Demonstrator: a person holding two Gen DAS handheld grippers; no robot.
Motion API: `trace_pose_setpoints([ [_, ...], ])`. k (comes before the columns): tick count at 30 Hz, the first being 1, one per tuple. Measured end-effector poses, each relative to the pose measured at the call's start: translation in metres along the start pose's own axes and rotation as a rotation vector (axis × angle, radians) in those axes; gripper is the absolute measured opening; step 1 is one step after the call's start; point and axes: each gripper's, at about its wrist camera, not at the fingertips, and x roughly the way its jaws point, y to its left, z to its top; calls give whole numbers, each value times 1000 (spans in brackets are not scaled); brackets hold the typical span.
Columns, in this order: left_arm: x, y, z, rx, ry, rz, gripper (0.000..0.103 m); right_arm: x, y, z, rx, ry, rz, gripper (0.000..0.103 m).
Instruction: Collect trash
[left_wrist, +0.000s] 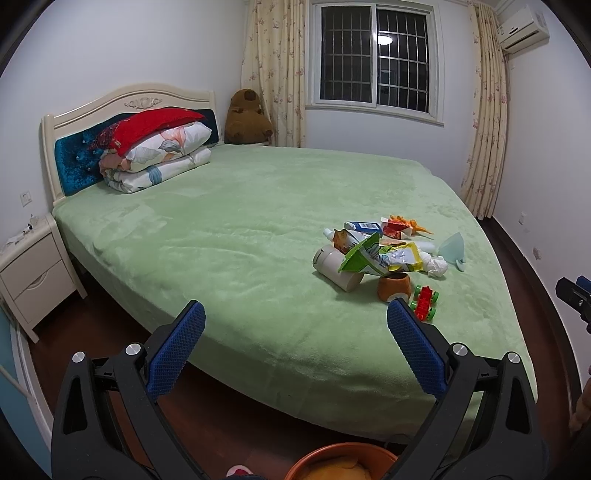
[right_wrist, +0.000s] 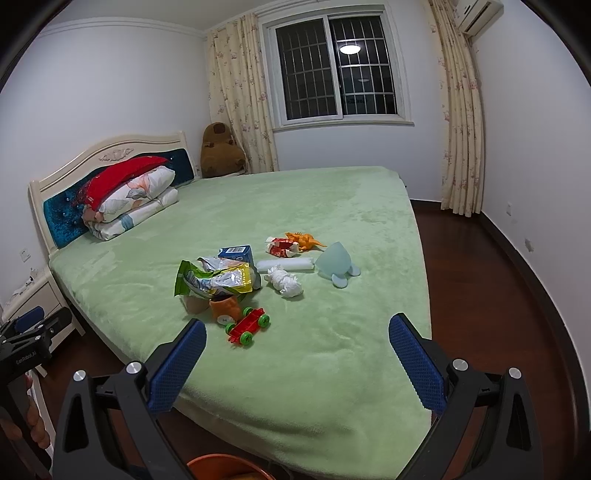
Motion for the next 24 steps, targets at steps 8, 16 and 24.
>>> trace_pose_setpoints([
  [8,-4,3,3,-8,7,-6,97,-3,1,0,-1,0,3,98],
  [16,-4,3,4,-10,14,-9,97,-6,3,0,-6,-6,8,98],
  [24,-3,3,5,-10,15,-10,97,-6,4,0,-7,-4,15,98],
])
